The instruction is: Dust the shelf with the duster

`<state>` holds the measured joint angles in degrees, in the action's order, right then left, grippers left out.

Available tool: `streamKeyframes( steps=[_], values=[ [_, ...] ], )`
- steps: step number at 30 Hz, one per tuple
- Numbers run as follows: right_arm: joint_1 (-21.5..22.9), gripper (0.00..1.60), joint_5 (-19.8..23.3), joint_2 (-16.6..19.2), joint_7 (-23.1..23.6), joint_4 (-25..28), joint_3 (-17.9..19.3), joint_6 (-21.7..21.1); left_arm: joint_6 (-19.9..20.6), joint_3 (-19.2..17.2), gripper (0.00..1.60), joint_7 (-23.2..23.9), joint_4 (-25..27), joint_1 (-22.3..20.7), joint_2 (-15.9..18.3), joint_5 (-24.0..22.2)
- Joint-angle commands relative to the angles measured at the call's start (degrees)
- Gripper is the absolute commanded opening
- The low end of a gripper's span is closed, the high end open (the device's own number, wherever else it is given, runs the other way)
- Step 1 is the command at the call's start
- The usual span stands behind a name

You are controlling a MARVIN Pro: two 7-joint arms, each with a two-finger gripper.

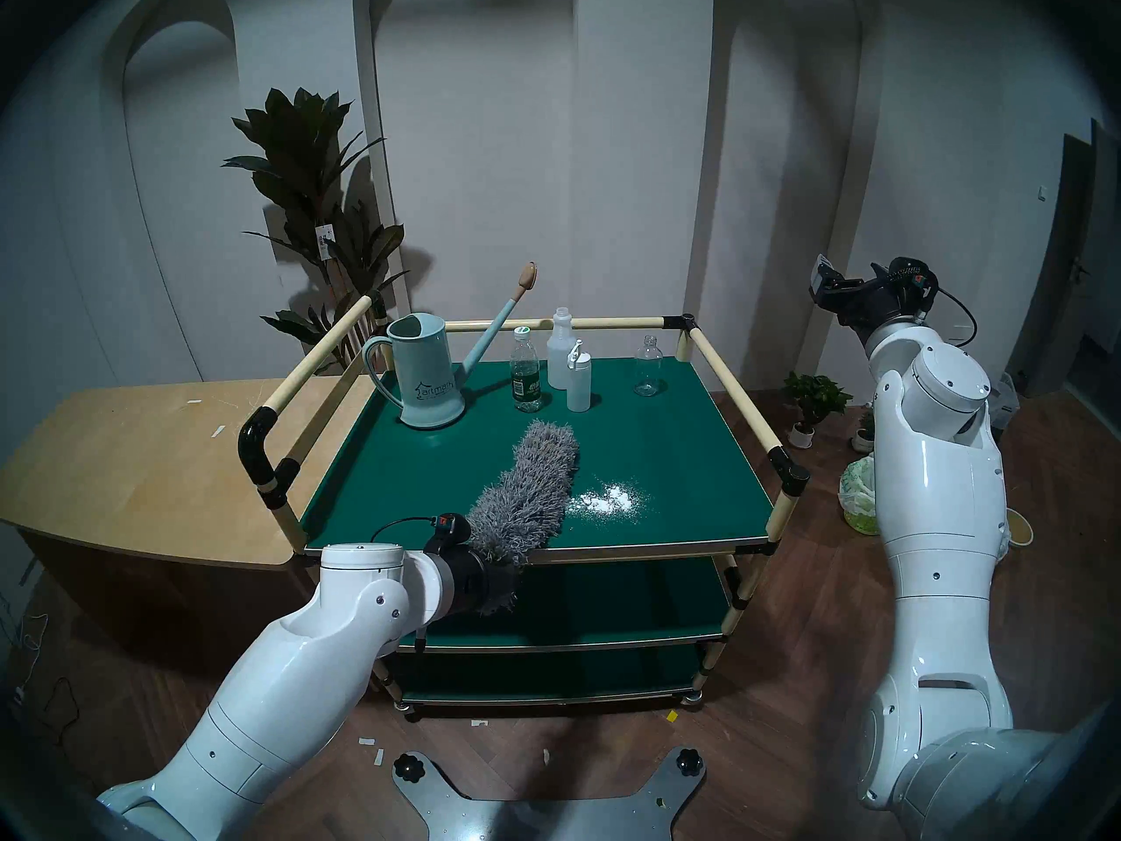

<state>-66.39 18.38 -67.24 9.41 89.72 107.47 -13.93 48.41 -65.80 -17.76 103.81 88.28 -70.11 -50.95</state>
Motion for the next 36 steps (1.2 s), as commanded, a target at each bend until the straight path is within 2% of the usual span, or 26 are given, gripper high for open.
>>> streamKeyframes(
  steps=[1,9,14,19,28,36],
  values=[
    [0.03,1.60,0.05,0.39,0.06,0.59,0.71,0.61,0.15,0.29,0.00,-0.56,-0.97,-4.30,-2.91,-0.13],
    [0.30,1.60,0.31,0.49,0.37,0.18,1.24,0.96,4.21,0.51,0.00,-0.31,-2.67,-5.76,-3.92,-2.77],
    [0.25,1.60,0.43,0.42,0.37,-0.45,1.67,1.27,6.59,0.49,0.00,-0.03,-2.31,-6.44,-3.39,-3.75],
    [0.17,1.60,0.68,0.36,0.43,-1.02,2.26,1.77,6.59,1.43,0.00,1.16,-3.09,-7.81,-2.53,-5.31],
    [-0.05,1.60,0.69,0.79,0.60,-1.69,3.27,2.40,6.59,3.73,0.00,4.25,-7.16,-10.82,-3.17,-6.91],
    [0.12,1.60,0.39,1.21,0.79,-2.54,3.53,2.83,6.59,6.82,0.00,7.42,-9.39,-13.41,-2.46,-7.55]
  ],
)
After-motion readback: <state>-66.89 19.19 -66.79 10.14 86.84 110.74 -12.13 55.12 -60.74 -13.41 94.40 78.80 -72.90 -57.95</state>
